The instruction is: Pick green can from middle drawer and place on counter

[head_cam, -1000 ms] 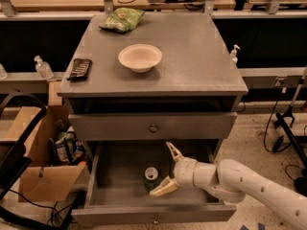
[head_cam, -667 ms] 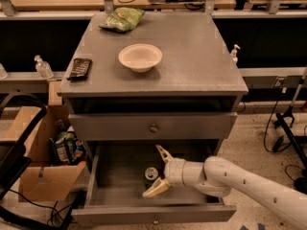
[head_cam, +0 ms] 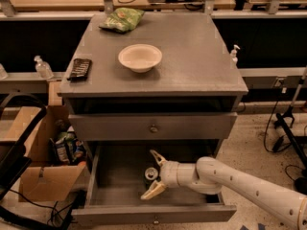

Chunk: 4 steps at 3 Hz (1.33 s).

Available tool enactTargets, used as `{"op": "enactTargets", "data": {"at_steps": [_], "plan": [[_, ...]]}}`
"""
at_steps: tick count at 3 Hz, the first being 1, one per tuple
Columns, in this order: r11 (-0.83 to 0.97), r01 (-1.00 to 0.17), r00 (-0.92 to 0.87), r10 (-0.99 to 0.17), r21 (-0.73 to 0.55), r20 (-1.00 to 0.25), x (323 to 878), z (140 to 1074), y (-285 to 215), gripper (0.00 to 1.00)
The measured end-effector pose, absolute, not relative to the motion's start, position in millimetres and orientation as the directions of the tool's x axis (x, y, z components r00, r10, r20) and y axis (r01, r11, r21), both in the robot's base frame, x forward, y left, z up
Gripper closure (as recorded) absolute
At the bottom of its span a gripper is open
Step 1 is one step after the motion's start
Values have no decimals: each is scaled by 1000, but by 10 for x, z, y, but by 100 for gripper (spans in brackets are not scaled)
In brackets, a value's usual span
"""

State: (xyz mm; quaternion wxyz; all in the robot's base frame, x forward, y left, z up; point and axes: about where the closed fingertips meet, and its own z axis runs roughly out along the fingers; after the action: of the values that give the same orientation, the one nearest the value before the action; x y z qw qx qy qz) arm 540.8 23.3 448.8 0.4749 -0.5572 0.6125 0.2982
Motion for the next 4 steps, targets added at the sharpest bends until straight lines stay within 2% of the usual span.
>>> {"op": "enactTargets", "data": {"at_steps": [1, 2, 3, 4], "plan": [[198, -966, 71, -415, -166, -907, 5402, 4356, 110, 27], [205, -963, 70, -436, -174, -897, 5374, 4204, -37, 57], [258, -953, 36, -420, -158, -907, 5329, 4233, -6, 81], [298, -946, 19, -344, -128, -939, 5079, 4834, -1, 100]]}}
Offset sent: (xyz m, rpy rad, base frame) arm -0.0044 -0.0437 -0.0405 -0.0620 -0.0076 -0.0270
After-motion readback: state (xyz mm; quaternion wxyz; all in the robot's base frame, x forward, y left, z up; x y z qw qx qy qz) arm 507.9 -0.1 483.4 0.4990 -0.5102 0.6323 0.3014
